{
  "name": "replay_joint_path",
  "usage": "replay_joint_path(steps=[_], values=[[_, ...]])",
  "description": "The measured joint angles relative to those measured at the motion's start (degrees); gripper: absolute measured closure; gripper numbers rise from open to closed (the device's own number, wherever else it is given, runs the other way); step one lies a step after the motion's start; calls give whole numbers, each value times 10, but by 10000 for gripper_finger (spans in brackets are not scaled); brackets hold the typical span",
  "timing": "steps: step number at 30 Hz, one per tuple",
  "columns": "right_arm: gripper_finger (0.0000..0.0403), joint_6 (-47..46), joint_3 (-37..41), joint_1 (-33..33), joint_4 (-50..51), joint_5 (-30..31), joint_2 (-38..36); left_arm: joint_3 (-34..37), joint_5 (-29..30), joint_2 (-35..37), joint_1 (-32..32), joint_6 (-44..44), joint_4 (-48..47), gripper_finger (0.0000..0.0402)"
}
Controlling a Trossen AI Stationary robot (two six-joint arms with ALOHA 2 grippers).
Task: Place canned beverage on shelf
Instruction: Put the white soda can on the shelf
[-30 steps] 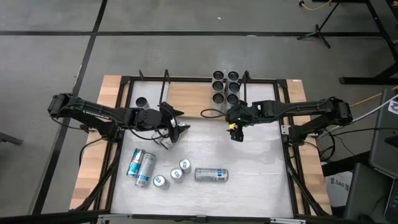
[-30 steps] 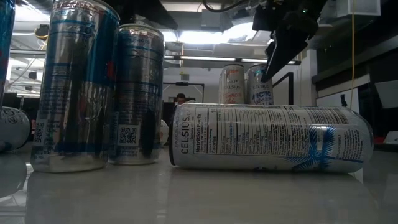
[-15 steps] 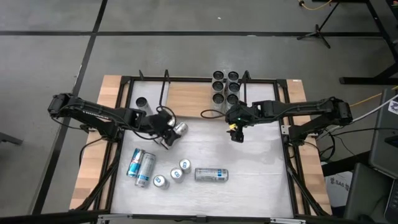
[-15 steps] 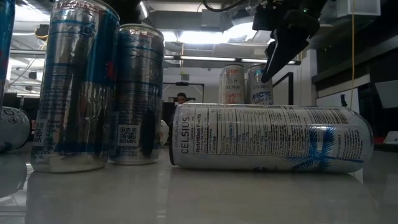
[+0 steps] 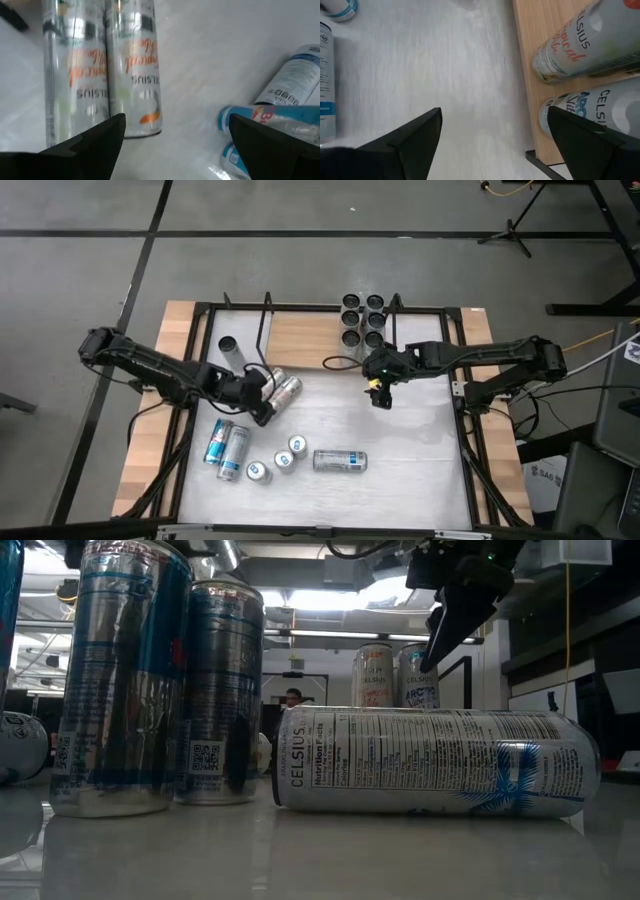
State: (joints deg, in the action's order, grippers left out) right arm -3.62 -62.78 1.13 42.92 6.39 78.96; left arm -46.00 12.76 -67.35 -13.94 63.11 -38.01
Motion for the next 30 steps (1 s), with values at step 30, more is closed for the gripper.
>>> replay_joint_path(steps=[30], values=[[52, 0, 0, 0, -16, 0, 0, 28, 0, -79, -50, 190, -42, 53]])
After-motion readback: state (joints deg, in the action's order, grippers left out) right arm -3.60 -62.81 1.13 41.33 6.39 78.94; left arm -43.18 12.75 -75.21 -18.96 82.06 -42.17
